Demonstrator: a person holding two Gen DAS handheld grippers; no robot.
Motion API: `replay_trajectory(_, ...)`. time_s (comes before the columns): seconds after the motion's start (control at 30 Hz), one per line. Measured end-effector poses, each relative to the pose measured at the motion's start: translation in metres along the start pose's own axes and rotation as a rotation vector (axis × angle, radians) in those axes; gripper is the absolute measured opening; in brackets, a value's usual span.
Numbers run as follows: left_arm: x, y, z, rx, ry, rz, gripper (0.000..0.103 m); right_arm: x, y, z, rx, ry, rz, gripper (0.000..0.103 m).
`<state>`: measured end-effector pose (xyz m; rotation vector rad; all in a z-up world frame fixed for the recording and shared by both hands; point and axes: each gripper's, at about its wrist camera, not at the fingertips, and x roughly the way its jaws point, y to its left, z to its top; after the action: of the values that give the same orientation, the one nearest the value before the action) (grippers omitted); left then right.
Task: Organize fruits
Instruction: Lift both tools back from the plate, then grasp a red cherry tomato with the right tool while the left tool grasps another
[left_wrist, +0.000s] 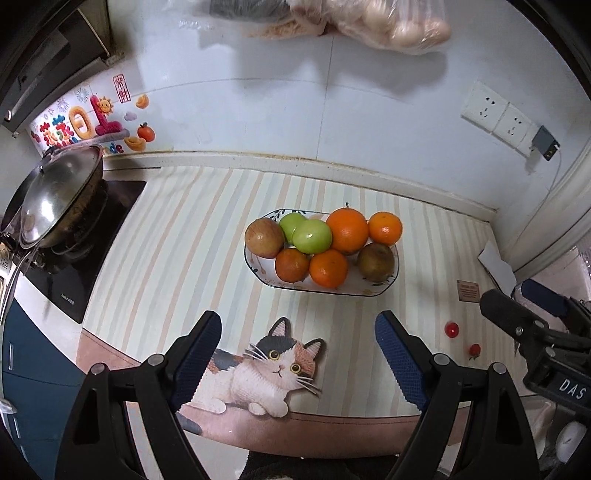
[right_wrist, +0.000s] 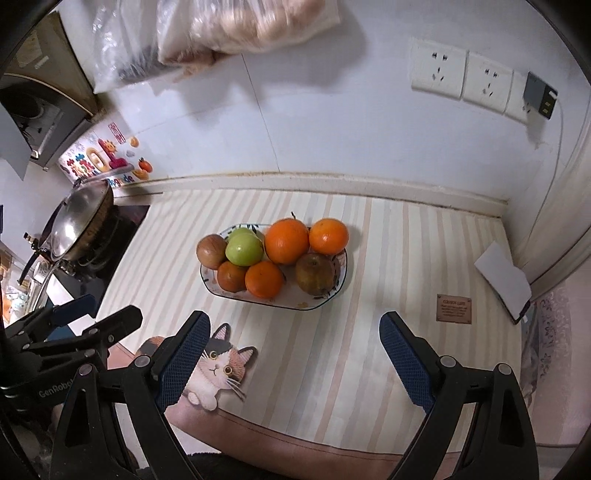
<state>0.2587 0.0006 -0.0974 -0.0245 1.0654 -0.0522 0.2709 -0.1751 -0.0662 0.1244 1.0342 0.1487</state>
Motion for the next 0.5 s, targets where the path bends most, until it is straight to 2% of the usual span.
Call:
replay_trajectory(0.3,-0.042,-0.007,-0.006,0.017,-0.077,-0.001,0.085,-0.044,0.008,-0.006,-0.025,-0.066,0.006,0.095)
replay_trajectory(0.5,-0.046,-0.011,-0.007,0.014,-0.073,-0.005,0.085,-0.055,0.005,-0.009,-0.003,-0.083,0.031,0.095)
